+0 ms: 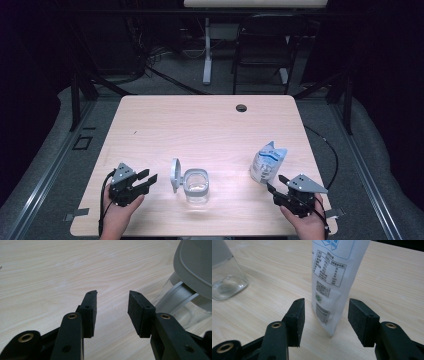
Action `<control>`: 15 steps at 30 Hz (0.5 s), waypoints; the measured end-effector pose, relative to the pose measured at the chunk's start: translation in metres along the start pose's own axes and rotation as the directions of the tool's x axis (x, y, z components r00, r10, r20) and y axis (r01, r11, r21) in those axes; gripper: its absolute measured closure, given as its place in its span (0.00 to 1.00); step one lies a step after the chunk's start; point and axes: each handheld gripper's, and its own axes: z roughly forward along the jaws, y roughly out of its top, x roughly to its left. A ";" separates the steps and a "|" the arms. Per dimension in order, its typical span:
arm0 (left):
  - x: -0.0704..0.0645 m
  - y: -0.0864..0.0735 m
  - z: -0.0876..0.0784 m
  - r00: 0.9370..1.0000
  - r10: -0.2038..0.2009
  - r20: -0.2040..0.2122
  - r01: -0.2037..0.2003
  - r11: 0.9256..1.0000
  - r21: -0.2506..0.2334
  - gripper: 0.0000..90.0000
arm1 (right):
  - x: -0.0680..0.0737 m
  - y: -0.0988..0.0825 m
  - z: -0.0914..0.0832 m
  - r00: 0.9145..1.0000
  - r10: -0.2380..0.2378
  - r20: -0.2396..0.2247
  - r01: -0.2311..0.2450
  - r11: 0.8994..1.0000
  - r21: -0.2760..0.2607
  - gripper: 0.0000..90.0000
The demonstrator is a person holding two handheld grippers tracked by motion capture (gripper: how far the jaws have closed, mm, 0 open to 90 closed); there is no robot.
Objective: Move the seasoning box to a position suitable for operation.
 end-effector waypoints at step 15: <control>0.004 -0.008 -0.012 1.000 -0.007 -0.026 0.007 1.000 0.000 0.65 | -0.010 0.000 0.029 0.999 0.033 0.011 -0.033 0.999 -0.023 0.41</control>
